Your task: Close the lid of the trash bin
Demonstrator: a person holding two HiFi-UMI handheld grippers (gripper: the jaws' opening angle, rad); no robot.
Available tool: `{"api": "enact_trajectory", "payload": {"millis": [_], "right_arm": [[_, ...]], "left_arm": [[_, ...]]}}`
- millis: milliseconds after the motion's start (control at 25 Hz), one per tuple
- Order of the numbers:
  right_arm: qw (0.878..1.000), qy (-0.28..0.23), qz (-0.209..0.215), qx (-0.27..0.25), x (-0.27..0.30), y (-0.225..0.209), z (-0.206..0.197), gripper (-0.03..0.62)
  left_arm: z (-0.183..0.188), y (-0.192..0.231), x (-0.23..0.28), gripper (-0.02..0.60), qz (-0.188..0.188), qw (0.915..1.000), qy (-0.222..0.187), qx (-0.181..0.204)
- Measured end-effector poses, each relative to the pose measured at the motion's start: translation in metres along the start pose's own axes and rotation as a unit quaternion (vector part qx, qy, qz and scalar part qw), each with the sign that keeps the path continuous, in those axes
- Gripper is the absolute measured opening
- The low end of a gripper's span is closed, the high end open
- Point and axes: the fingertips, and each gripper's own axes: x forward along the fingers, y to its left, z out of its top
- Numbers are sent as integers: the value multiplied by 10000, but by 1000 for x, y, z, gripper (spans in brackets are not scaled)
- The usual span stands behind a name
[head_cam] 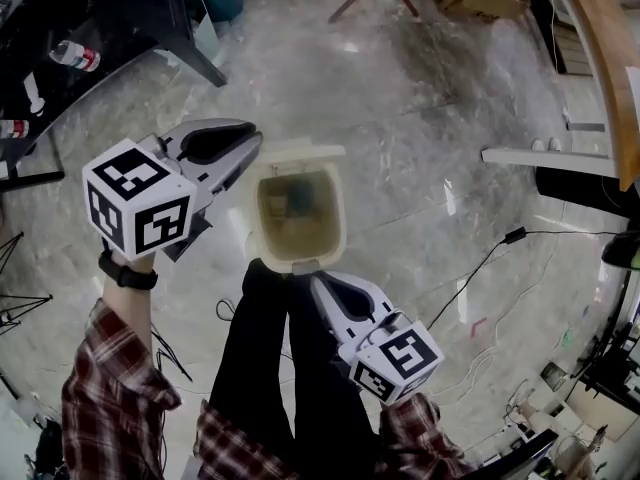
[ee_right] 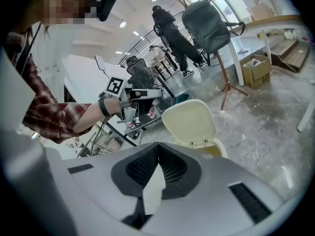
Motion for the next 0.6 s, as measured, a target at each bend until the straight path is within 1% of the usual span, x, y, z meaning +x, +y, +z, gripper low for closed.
{"api": "enact_trajectory", "payload": {"millis": [120,280,440,600], "right_arm": [[10000,-40,-23,62,-2,-2,-1,14],[9999,-7,21,116,-1,3,-8,14],[9999,34,57,150,1,8,-16,14],[9998,44,96,178,1,13,-21,14]], "left_arm": [[-7,-3,12,78,-382,9982,428,154],[-20,0,20,80,-628,9932,915,340],[-30,5,29,80,-742,9870,1280,622],[-44,5,33,78,-921,9807,1590,665]]}}
